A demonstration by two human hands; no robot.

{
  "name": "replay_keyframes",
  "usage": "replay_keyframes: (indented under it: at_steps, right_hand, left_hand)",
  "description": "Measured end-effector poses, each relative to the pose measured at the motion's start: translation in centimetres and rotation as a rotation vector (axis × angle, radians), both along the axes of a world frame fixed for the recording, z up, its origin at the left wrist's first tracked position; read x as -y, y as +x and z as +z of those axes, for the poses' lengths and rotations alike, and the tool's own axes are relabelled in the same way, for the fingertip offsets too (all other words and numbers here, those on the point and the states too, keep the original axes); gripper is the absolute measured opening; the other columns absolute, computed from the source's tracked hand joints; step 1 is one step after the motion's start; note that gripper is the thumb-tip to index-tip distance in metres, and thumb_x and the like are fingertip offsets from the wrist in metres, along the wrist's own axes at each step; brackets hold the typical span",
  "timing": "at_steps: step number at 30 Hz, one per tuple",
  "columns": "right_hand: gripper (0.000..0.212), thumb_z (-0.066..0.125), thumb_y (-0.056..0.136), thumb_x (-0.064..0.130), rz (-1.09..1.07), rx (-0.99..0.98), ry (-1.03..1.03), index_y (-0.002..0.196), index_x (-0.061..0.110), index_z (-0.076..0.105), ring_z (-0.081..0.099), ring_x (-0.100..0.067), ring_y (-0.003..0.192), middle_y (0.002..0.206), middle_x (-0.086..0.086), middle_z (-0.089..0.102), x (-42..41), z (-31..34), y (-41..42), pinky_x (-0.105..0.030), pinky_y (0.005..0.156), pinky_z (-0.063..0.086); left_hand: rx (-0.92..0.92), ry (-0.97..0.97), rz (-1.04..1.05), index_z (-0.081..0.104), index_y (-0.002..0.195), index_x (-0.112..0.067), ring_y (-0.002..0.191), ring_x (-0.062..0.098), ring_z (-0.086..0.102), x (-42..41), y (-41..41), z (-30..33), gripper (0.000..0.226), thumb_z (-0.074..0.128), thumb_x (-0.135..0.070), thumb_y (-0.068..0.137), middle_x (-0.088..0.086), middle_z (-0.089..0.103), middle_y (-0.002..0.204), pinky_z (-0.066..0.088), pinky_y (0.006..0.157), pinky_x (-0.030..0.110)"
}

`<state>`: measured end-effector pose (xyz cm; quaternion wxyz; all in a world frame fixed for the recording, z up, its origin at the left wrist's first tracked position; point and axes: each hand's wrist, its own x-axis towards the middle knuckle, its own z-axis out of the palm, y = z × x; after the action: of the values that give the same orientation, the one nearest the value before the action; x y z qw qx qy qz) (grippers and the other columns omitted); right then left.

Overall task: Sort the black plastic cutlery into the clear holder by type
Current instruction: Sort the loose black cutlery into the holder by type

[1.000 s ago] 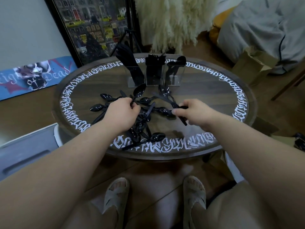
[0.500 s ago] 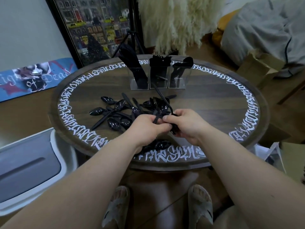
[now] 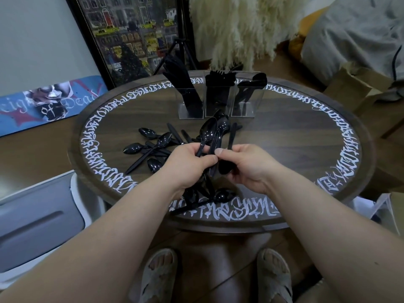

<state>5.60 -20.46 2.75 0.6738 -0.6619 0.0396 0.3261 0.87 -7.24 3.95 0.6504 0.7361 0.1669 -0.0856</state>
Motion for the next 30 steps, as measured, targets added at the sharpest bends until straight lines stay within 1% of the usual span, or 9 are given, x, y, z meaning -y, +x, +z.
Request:
replay_keyframes:
  at_steps: [3, 5, 8, 11, 13, 17, 22, 27, 30]
  right_hand:
    - [0.024, 0.053, 0.097, 0.020, -0.020, 0.125, -0.107, 0.076, 0.011, 0.061, 0.053, -0.011, 0.050, 0.058, -0.001, 0.062, -0.2, 0.4, 0.0, -0.023, 0.049, 0.040]
    - [0.019, 0.046, 0.099, 0.012, -0.120, 0.198, -0.159, 0.090, 0.010, 0.063, 0.053, -0.012, 0.051, 0.062, -0.003, 0.061, 0.1, 0.6, 0.7, -0.026, 0.053, 0.043]
    - [0.028, 0.041, 0.098, 0.001, -0.253, 0.238, -0.163, 0.112, 0.015, 0.060, 0.047, -0.012, 0.052, 0.084, -0.005, 0.060, 1.3, 1.0, 2.0, -0.021, 0.050, 0.044]
    - [0.038, 0.038, 0.096, -0.004, -0.250, 0.257, -0.174, 0.118, 0.015, 0.062, 0.043, -0.009, 0.051, 0.104, -0.008, 0.062, 1.9, 0.9, 2.4, -0.018, 0.047, 0.042]
    - [0.045, 0.032, 0.093, -0.010, -0.267, 0.262, -0.163, 0.118, 0.011, 0.063, 0.041, -0.008, 0.051, 0.113, -0.012, 0.062, 1.9, 0.7, 2.4, -0.017, 0.047, 0.040]
    - [0.043, 0.036, 0.091, -0.008, -0.266, 0.268, -0.118, 0.116, 0.016, 0.061, 0.041, -0.005, 0.057, 0.104, -0.006, 0.063, 2.0, 1.2, 2.3, -0.025, 0.053, 0.037]
    - [0.037, 0.052, 0.086, -0.008, -0.174, 0.326, -0.096, 0.101, 0.023, 0.066, 0.042, 0.000, 0.044, 0.064, 0.011, 0.052, 2.5, 1.4, 2.0, -0.025, 0.053, 0.038]
    - [0.018, 0.059, 0.090, 0.005, -0.174, 0.287, -0.051, 0.100, 0.019, 0.064, 0.046, 0.001, 0.037, 0.095, -0.008, 0.065, 3.3, 2.0, 1.7, -0.026, 0.056, 0.036]
    - [0.010, 0.062, 0.091, 0.013, -0.179, 0.289, -0.051, 0.099, 0.016, 0.064, 0.049, 0.002, 0.037, 0.094, -0.007, 0.065, 3.2, 1.9, 1.4, -0.026, 0.056, 0.034]
  left_hand:
    - [0.007, 0.031, 0.028, 0.069, 0.091, -0.013, 0.039, -0.003, 0.051, -0.8, -0.1, 0.0, 0.012, 0.060, -0.005, 0.091, 0.000, 0.066, 0.067, 0.033, 0.037, 0.007]
    - [0.002, 0.047, 0.050, 0.070, 0.090, -0.014, 0.041, -0.002, 0.053, -1.3, -0.2, 0.0, 0.013, 0.059, -0.006, 0.091, 0.005, 0.067, 0.073, 0.034, 0.037, 0.008]
    - [-0.004, 0.044, 0.031, 0.068, 0.088, -0.015, 0.038, -0.002, 0.050, -2.0, -0.4, 0.1, 0.015, 0.058, -0.006, 0.093, 0.006, 0.066, 0.072, 0.034, 0.036, 0.008]
    - [-0.017, 0.058, -0.036, 0.069, 0.091, -0.016, 0.055, 0.004, 0.058, -2.5, -0.5, -0.1, 0.015, 0.057, -0.009, 0.094, 0.002, 0.066, 0.072, 0.039, 0.043, 0.010]
    - [-0.021, 0.070, -0.054, 0.070, 0.094, -0.016, 0.057, 0.004, 0.058, -2.6, -0.5, -0.1, 0.016, 0.055, -0.010, 0.094, 0.000, 0.065, 0.070, 0.038, 0.043, 0.010]
    - [-0.010, 0.082, -0.051, 0.067, 0.088, -0.017, 0.045, 0.002, 0.047, -2.4, -0.4, 0.2, 0.018, 0.052, -0.010, 0.096, -0.001, 0.059, 0.066, 0.033, 0.039, 0.010]
    - [-0.023, 0.034, -0.064, 0.060, 0.085, -0.014, 0.040, 0.004, 0.031, -2.2, -0.3, 0.4, 0.021, 0.045, -0.013, 0.099, -0.003, 0.045, 0.056, 0.022, 0.039, 0.015]
    - [0.037, 0.105, -0.010, 0.045, 0.073, -0.020, 0.046, 0.009, 0.023, -2.9, 0.0, -0.1, 0.026, 0.047, -0.024, 0.098, -0.006, 0.033, 0.057, 0.020, 0.045, 0.023]
    - [0.092, 0.106, -0.029, 0.041, 0.072, -0.019, 0.043, 0.005, 0.027, -2.4, -0.1, -0.1, 0.028, 0.045, -0.023, 0.099, -0.011, 0.036, 0.052, 0.023, 0.041, 0.018]
